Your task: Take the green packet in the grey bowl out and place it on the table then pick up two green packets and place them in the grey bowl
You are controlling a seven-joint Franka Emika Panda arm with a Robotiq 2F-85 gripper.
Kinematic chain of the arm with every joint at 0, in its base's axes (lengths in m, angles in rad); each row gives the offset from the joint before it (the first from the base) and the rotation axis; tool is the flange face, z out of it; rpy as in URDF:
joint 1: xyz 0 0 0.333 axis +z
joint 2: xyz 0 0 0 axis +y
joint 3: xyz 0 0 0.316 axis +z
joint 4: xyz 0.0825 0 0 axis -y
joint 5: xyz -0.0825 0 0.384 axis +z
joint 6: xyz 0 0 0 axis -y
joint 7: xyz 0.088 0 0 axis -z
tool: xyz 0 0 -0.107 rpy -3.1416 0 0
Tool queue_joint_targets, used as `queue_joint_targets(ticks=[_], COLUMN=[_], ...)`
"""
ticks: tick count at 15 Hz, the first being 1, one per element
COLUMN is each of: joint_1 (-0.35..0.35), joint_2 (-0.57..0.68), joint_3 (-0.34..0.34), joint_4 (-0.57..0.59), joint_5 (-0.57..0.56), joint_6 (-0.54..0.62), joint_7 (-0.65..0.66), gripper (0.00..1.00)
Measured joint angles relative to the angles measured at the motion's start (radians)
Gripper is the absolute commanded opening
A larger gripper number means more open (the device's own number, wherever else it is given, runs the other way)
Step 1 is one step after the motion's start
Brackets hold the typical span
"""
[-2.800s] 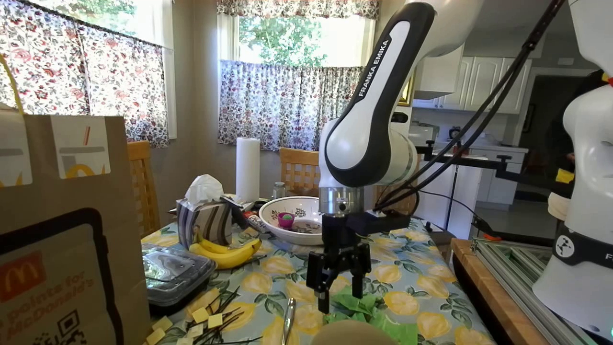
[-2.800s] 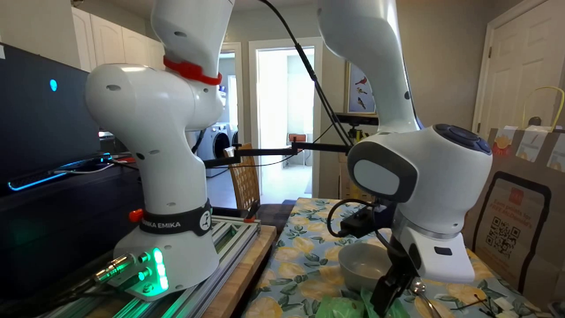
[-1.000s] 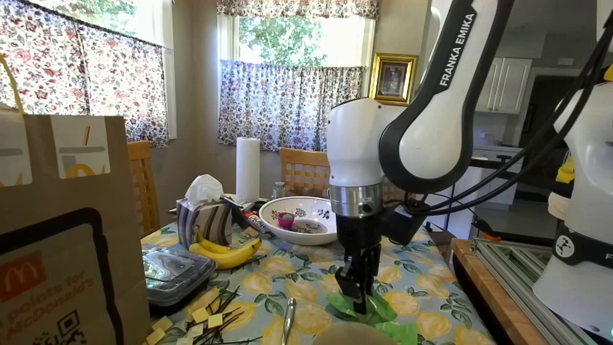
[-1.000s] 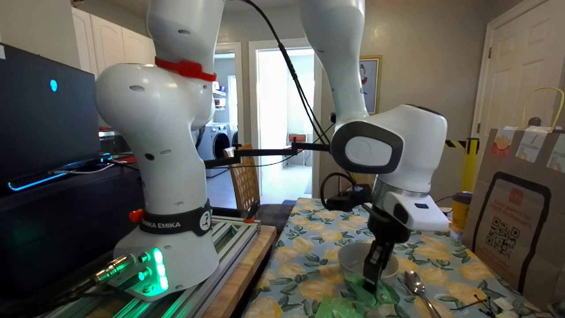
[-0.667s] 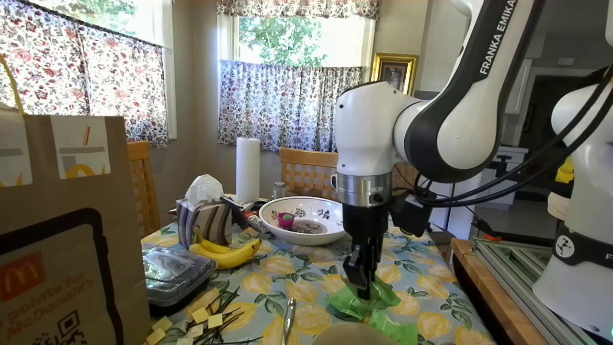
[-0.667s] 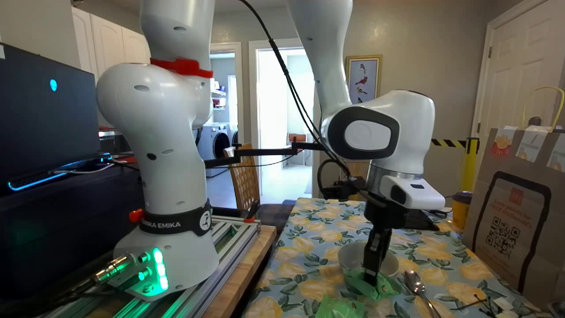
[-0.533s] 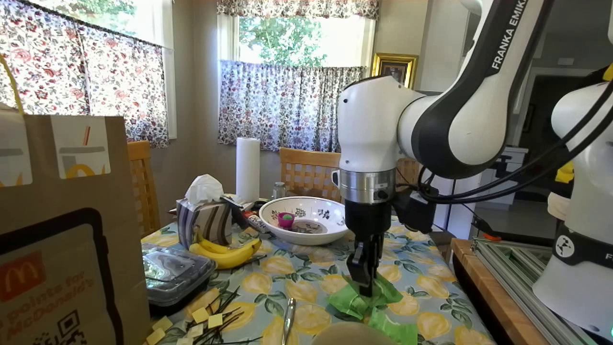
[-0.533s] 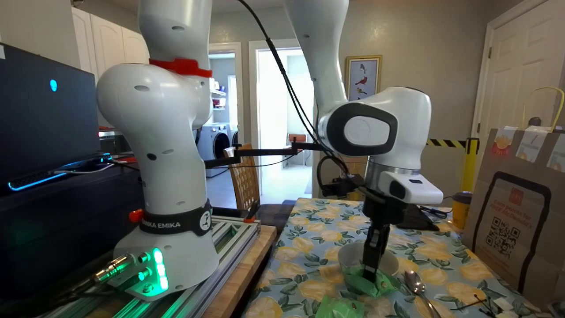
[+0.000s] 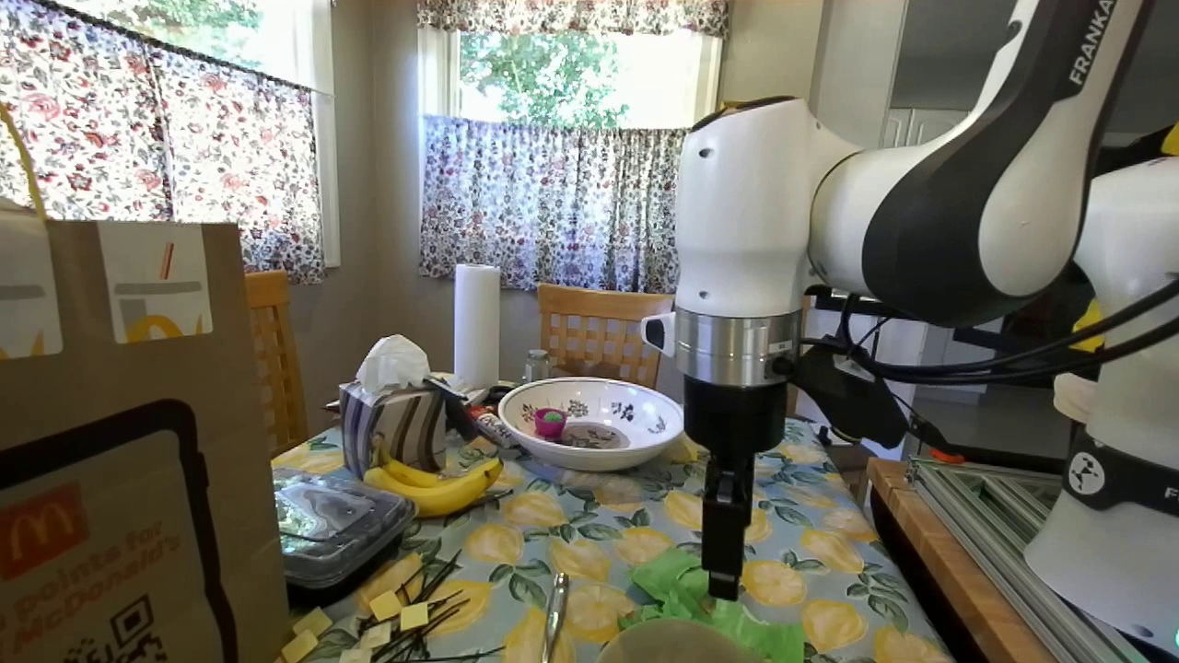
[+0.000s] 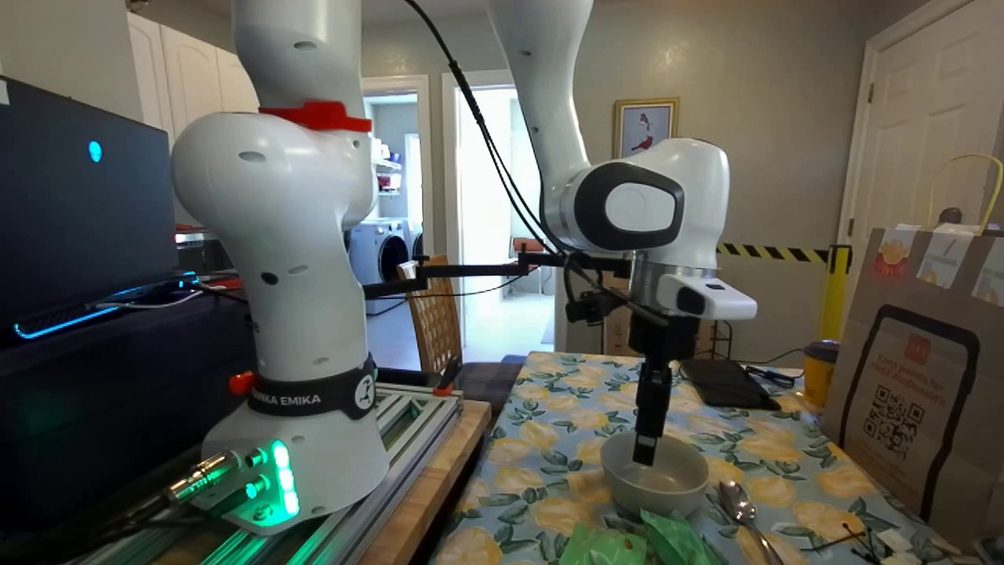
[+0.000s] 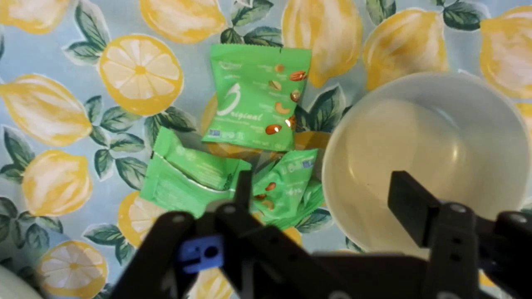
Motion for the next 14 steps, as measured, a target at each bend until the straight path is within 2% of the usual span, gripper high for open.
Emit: queue_joint_targets(ticks=[3, 6, 8, 10, 14], joint_1=[-0.009, -0.061, -0.106, -0.157, -0.283], joint_2=[-0.008, -0.006, 0.006, 0.032, 0.097], joint_3=[0.004, -0.004, -0.013, -0.002, 0.116], joint_4=[-0.001, -0.019, -0.036, -0.041, -0.004], joint_5=[-0.007, 0.076, 0.187, 0.346, 0.672], joint_6=[0.001, 0.068, 0.137, 0.207, 0.256], joint_7=[0.007, -0.001, -0.036, -0.105, -0.269], gripper=[1.00, 1.00, 1.00, 1.00, 1.00])
